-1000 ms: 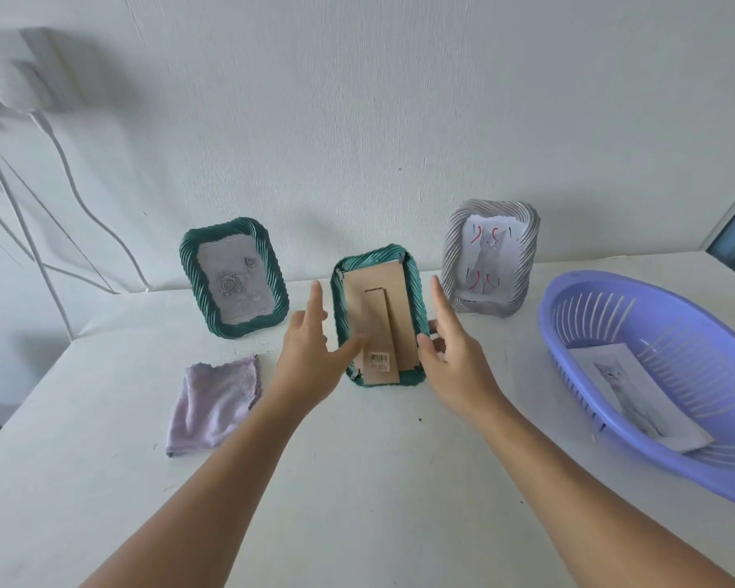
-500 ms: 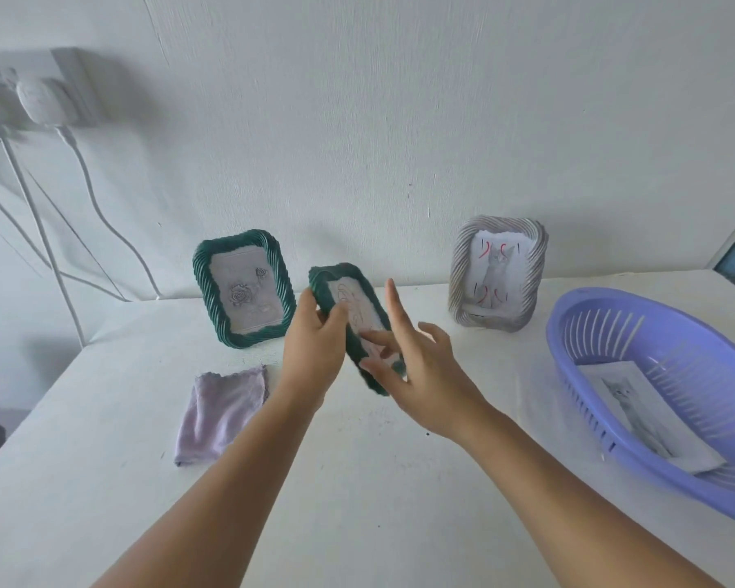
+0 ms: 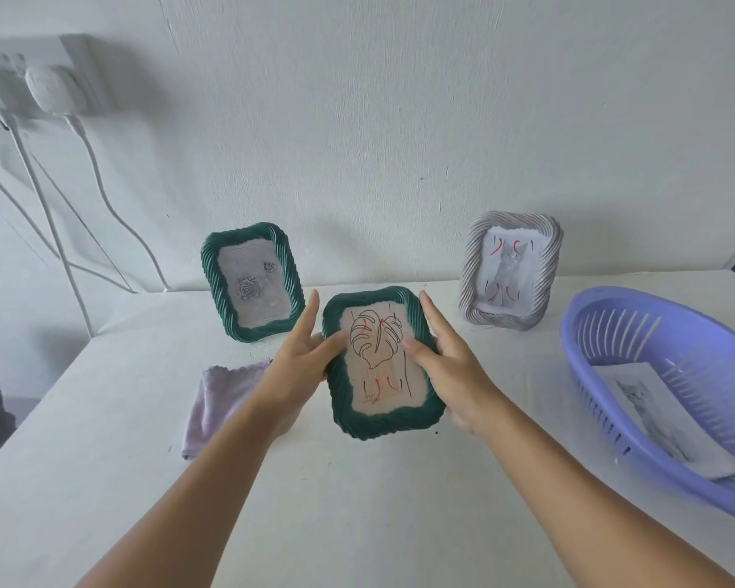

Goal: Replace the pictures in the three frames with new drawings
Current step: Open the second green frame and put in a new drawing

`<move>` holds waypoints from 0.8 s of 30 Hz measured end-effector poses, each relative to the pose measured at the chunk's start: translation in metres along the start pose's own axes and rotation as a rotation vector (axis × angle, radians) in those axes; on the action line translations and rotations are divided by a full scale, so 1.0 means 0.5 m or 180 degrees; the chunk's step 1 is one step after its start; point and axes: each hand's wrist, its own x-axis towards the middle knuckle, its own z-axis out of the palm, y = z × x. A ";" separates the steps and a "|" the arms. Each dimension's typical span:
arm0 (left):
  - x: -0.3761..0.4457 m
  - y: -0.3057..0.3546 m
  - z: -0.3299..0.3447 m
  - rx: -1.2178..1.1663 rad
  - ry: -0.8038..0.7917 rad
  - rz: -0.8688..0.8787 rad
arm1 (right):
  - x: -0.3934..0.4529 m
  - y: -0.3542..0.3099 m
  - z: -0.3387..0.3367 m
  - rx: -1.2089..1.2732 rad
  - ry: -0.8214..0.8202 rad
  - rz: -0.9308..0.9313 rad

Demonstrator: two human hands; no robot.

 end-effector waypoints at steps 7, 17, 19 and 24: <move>-0.005 -0.024 -0.021 0.0505 -0.0134 -0.0180 | -0.005 0.029 0.001 -0.0060 0.0036 0.0017; 0.024 -0.067 -0.026 0.1333 -0.0088 -0.0240 | -0.021 0.024 0.000 -0.1564 -0.0282 0.0150; 0.021 -0.072 -0.023 0.1919 -0.0019 -0.0161 | -0.016 0.031 -0.003 -0.2579 -0.0238 -0.0040; 0.024 -0.092 -0.025 0.3371 -0.0059 -0.0186 | 0.000 0.051 -0.013 -0.4080 -0.0262 0.0128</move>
